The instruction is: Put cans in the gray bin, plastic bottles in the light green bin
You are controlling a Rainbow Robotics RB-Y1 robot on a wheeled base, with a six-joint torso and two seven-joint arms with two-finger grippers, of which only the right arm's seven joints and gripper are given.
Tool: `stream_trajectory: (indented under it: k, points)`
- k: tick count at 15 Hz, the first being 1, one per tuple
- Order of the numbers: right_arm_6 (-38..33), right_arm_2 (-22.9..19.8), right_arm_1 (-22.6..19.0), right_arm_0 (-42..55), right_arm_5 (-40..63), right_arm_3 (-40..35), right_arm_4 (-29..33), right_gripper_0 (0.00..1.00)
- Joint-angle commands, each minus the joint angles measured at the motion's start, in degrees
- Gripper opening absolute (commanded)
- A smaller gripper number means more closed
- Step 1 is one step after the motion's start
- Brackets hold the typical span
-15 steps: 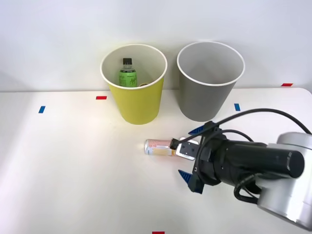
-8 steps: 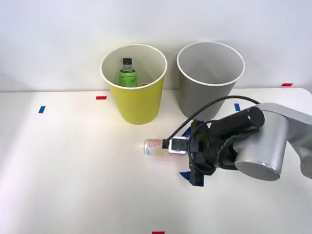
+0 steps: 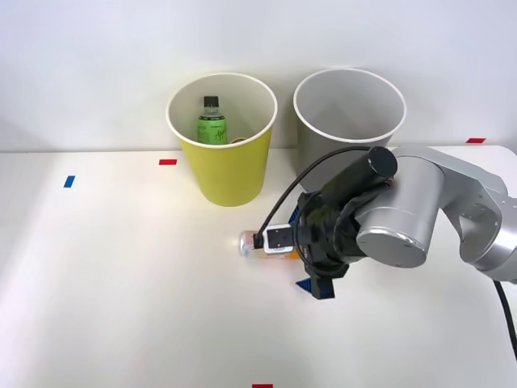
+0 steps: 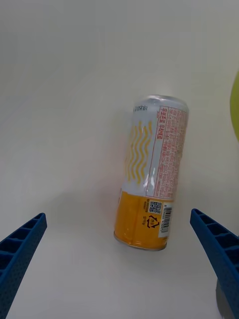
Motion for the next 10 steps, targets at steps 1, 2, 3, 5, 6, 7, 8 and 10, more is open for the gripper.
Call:
stream_trajectory:
  k: [1, 2, 3, 5, 6, 7, 8, 10]
  points:
    - [1.0, 0.02, 4.58, -1.35, 4.56, 1.32, 2.22, 1.0]
    - [1.18, 0.02, 6.52, -2.32, 6.06, 3.35, 2.39, 1.0]
    - [1.53, 0.02, 8.98, -3.28, 7.02, 6.07, 2.92, 1.0]
    - [2.23, -0.07, 12.4, -3.72, 7.02, 9.94, 4.94, 1.0]
    - [2.5, -0.07, 14.16, -4.07, 7.02, 12.05, 6.26, 1.0]
    - [2.76, 0.02, 15.3, -4.51, 7.02, 13.89, 6.53, 1.0]
    - [3.11, -0.07, 16.36, -5.04, 7.02, 15.65, 6.53, 1.0]
    - [3.9, 0.02, 18.38, -6.01, 7.11, 18.81, 7.84, 1.0]
